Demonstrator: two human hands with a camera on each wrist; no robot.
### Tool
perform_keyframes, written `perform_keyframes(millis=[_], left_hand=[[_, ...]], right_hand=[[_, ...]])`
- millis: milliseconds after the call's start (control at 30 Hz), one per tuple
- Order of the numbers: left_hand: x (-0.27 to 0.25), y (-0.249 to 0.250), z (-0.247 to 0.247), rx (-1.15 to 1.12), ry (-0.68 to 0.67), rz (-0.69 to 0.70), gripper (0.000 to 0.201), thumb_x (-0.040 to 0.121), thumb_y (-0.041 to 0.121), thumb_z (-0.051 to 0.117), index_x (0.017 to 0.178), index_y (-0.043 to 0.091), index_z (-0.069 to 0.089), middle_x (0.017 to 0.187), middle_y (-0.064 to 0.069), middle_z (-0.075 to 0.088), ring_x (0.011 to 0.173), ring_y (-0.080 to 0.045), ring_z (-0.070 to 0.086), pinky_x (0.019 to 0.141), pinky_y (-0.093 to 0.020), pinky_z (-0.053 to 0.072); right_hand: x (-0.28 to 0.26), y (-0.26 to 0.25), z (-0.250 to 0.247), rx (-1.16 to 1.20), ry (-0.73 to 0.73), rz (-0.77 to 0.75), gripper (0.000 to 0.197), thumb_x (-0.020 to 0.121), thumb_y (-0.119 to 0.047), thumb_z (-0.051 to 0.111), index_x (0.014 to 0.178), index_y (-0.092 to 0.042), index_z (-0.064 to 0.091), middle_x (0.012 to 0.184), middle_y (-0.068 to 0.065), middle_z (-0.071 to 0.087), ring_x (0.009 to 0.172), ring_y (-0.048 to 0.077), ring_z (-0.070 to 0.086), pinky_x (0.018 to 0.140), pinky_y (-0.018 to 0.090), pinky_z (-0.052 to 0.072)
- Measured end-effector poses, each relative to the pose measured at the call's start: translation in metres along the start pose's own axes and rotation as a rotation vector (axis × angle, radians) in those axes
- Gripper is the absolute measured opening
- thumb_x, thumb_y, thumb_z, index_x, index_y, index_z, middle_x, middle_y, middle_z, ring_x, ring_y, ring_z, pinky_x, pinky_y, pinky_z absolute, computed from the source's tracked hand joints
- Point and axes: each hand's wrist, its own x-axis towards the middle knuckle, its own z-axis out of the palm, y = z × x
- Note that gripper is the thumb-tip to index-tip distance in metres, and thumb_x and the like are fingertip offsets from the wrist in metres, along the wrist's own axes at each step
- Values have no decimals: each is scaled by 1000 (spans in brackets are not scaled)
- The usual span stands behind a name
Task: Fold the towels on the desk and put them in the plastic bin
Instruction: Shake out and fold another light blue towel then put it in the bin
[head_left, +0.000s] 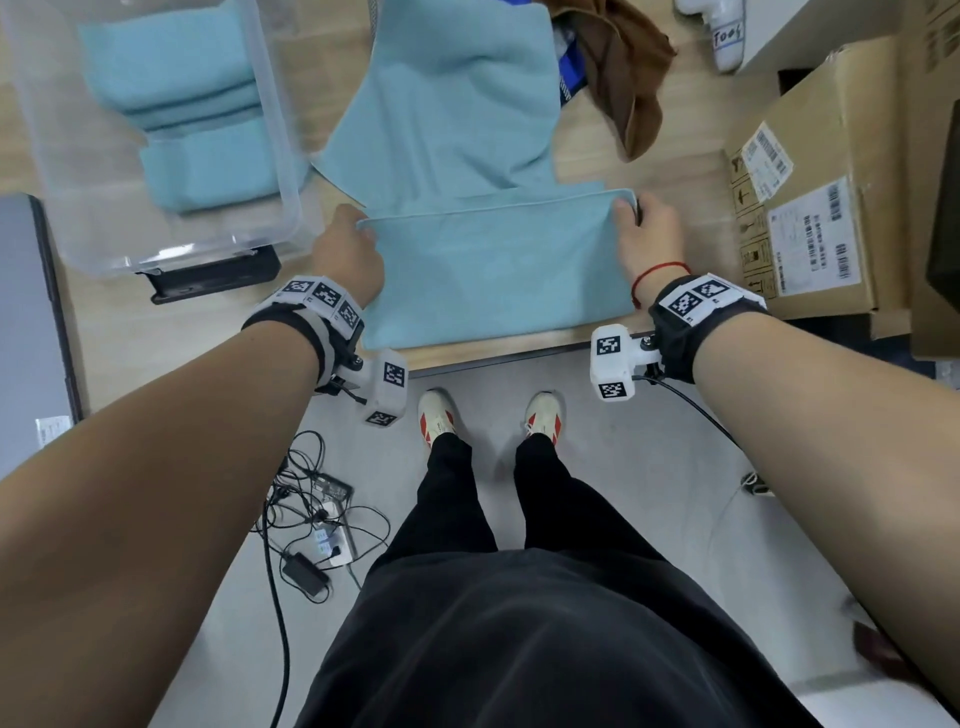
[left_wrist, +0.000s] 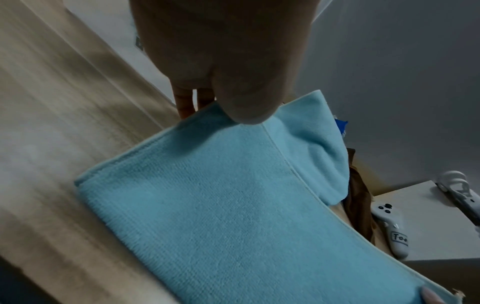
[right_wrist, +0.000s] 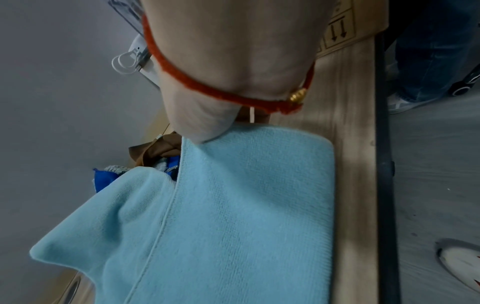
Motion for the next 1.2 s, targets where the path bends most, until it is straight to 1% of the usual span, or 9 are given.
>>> perform_keyframes(millis=[133, 200, 300, 533, 700, 867, 1067, 1133, 1200], left_hand=[[10, 1, 5, 2, 15, -63, 28, 101, 18, 35, 126, 8, 44, 114, -21, 61, 101, -37, 57, 74, -33, 37], [15, 1, 6, 1, 15, -87, 27, 101, 18, 34, 124, 8, 44, 111, -21, 60, 93, -35, 56, 74, -34, 38], [22, 1, 7, 6, 8, -115, 25, 101, 20, 32, 121, 9, 43, 105, -18, 59, 83, -29, 50, 72, -35, 37], [31, 3, 10, 30, -59, -198, 22, 100, 20, 31, 118, 11, 42, 98, -11, 53, 80, -28, 50, 69, -37, 37], [37, 4, 12, 25, -39, -222, 18, 97, 17, 33, 113, 12, 41, 98, -11, 50, 84, -29, 49, 71, -37, 36], [41, 8, 13, 23, -23, -268, 23, 98, 16, 34, 119, 10, 41, 98, -9, 50, 83, -29, 49, 73, -36, 37], [42, 15, 14, 75, -34, -303, 26, 94, 7, 37, 119, 10, 37, 97, -8, 48, 85, -28, 48, 75, -36, 37], [43, 18, 16, 80, -24, -318, 26, 92, 4, 37, 117, 10, 36, 97, -6, 49, 90, -27, 49, 77, -37, 39], [42, 23, 20, 107, 31, -316, 34, 88, 0, 41, 121, 7, 36, 111, -10, 51, 103, -30, 51, 84, -37, 42]], right_hand=[[18, 2, 8, -34, -18, 5, 22, 100, -27, 43, 83, -13, 47, 78, 9, 50, 76, 22, 46, 66, 32, 33], [25, 2, 11, -52, -15, 7, 28, 101, -26, 42, 74, -19, 40, 68, 1, 43, 74, 21, 43, 64, 31, 30], [33, 4, 16, -83, -1, 25, 28, 101, -27, 40, 75, -17, 39, 64, -4, 37, 72, 22, 42, 64, 31, 30], [50, 6, 26, -209, -26, 75, 27, 100, -31, 40, 89, -11, 54, 84, 14, 54, 82, 31, 52, 69, 33, 36], [55, 6, 30, -290, -33, 120, 40, 100, -37, 38, 100, -4, 60, 101, 23, 64, 94, 40, 58, 73, 35, 38], [58, 6, 32, -320, -9, 158, 38, 97, -40, 42, 99, -8, 61, 97, 18, 66, 91, 37, 60, 71, 33, 38], [56, 10, 23, -293, 23, 201, 36, 97, -43, 46, 107, -12, 59, 104, 12, 67, 96, 35, 60, 76, 35, 43], [54, 11, 19, -278, 37, 194, 33, 97, -42, 46, 105, -12, 58, 103, 12, 66, 93, 34, 60, 73, 33, 41], [51, 9, 15, -270, 47, 177, 31, 97, -40, 46, 104, -12, 56, 103, 11, 65, 92, 32, 59, 72, 31, 39]])
